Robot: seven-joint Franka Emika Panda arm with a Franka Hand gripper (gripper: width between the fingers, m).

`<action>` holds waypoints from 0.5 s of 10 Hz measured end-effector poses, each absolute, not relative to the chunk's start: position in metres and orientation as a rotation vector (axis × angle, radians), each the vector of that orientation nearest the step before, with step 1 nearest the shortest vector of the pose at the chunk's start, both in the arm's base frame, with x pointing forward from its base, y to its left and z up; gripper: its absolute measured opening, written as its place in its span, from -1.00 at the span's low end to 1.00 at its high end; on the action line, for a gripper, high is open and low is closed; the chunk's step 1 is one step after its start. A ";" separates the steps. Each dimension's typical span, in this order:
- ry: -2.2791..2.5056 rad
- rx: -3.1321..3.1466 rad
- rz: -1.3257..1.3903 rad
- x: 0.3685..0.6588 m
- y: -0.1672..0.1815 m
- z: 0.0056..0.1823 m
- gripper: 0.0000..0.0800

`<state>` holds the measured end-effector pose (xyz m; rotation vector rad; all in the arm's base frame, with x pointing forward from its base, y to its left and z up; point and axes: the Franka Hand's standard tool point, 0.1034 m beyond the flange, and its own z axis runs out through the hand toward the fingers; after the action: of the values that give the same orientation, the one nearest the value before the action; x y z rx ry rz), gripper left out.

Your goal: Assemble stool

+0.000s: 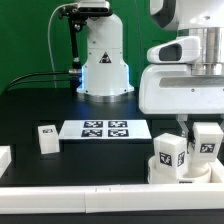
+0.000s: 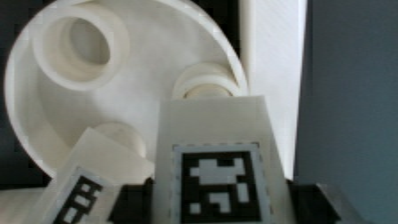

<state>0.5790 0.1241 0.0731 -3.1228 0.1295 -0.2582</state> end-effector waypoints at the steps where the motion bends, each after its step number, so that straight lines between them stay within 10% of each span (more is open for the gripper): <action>1: 0.127 -3.118 -0.282 0.579 0.124 0.073 -0.17; 5: 0.135 -3.123 -0.323 0.573 0.127 0.074 -0.17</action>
Offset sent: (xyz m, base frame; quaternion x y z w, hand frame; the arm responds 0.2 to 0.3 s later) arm -0.0164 -0.0005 -0.0019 -0.0659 0.0312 -0.0147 0.9972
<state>0.5733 0.1267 0.0739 -3.1230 0.1348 -0.3230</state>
